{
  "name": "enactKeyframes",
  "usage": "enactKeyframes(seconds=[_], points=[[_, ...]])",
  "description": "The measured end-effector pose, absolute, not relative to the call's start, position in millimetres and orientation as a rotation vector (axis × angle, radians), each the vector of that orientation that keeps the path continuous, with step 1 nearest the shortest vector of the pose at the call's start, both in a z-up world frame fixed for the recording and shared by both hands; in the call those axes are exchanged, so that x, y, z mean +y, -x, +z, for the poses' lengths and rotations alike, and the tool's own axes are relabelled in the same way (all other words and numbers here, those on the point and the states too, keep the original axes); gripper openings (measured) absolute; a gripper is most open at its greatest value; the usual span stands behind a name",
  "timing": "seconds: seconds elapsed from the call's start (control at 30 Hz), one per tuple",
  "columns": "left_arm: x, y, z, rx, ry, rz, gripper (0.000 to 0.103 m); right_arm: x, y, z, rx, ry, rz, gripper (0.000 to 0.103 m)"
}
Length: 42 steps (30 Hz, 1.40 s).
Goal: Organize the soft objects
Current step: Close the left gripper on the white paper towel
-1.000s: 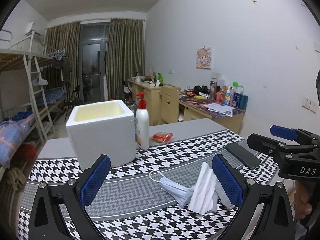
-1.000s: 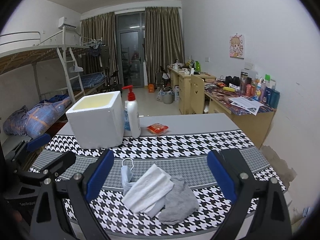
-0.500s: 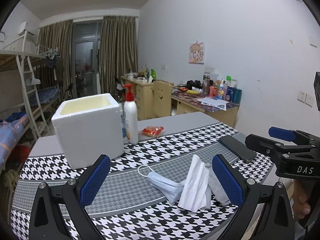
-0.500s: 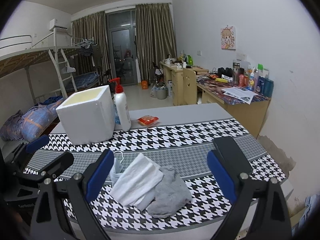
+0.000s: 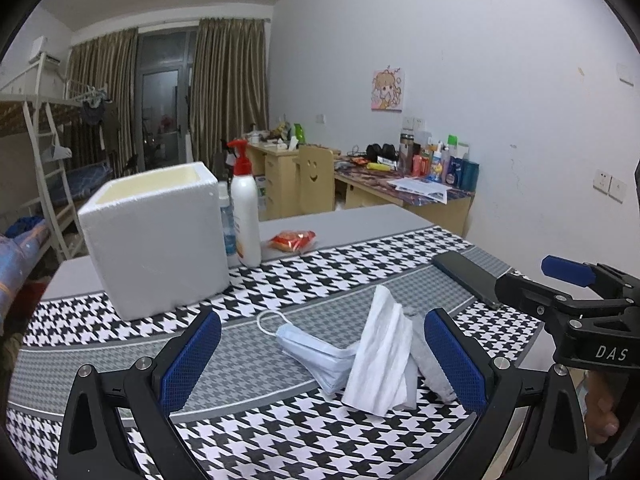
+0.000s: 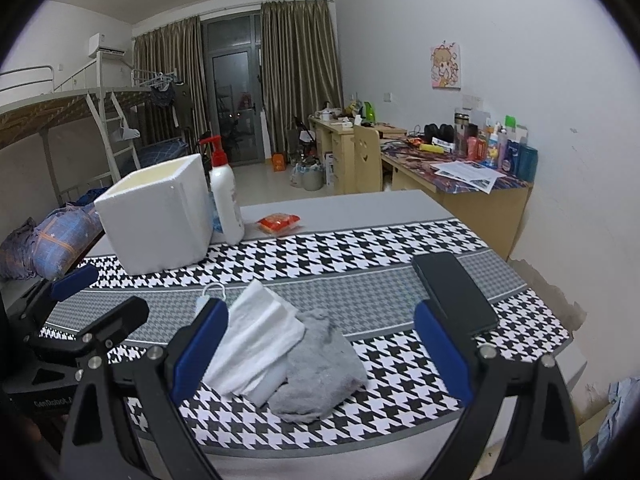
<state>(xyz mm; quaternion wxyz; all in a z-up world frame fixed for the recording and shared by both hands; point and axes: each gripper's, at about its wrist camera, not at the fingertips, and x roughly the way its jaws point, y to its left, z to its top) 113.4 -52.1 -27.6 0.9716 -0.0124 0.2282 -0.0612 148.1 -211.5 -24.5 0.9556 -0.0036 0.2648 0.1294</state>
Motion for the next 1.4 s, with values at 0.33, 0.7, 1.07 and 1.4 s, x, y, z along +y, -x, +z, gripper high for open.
enactKeyframes(seconds=[0.33,0.7,1.07,1.4], points=[[-61.4,-123.5,-43.4,0.498,0.013,-0.145,0.102,-217.9,-152.3,-39.7,0.567,-0.002,0.253,0.096],[-67.4,-135.7,-59.1,0.542,0.023,-0.189,0.102,-228.0,-161.0,-60.3,0.619,-0.028,0.229,0.097],[-75.7,-147.8,-73.5,0.601,0.026,-0.262,0.086,-233.0,-172.4,-79.3,0.68,-0.037,0.216,0.096],[-86.1,-153.2,-84.5,0.665,0.022,-0.318,0.064,-236.2,-177.0,-87.2,0.706,-0.045,0.215,0.096]])
